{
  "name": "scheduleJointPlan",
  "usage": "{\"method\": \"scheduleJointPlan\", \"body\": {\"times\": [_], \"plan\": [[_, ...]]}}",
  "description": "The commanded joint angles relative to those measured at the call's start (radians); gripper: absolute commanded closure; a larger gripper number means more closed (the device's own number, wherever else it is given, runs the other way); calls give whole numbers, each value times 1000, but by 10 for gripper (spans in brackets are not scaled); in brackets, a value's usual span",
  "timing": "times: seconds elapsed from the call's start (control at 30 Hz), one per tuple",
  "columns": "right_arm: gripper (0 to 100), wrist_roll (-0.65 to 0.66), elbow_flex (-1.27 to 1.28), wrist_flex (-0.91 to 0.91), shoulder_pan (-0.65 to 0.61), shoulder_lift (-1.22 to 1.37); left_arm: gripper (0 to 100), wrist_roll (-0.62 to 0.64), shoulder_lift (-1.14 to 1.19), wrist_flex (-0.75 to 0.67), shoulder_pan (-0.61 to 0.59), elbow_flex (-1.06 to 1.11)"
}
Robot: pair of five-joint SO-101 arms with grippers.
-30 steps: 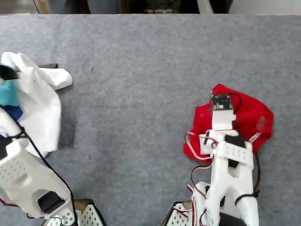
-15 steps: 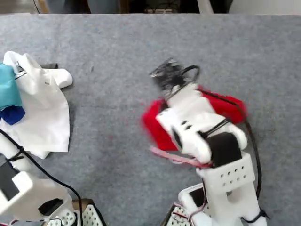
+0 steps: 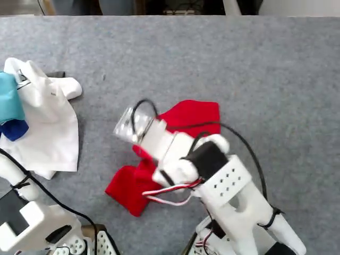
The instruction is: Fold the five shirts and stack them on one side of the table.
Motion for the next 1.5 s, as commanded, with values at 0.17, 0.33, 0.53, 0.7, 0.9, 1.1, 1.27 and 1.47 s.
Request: {"method": "scheduleJointPlan", "body": {"times": [0.17, 0.33, 0.53, 0.7, 0.9, 1.1, 1.27, 1.47], "plan": [[730, 153, -4, 124, -37, -8, 917, -6, -38, 2, 200, 1], [692, 155, -94, 126, 2, -15, 916, 63, -2, -43, 380, 1], [692, 157, -352, 124, 224, -15, 833, 186, 114, -160, 573, -8], [692, 158, -506, 123, 534, -13, 783, 236, 209, -256, 751, -8], [726, 160, -507, 117, 881, -15, 779, 247, 322, -391, 1009, -8], [939, 153, -450, 110, 1074, -15, 779, 247, 479, -512, 1191, -8], [942, 153, -306, 95, 1082, -53, 784, 249, 600, -582, 1250, -10], [942, 153, -120, 0, 1082, -156, 877, 245, 715, -661, 1237, -10]]}}
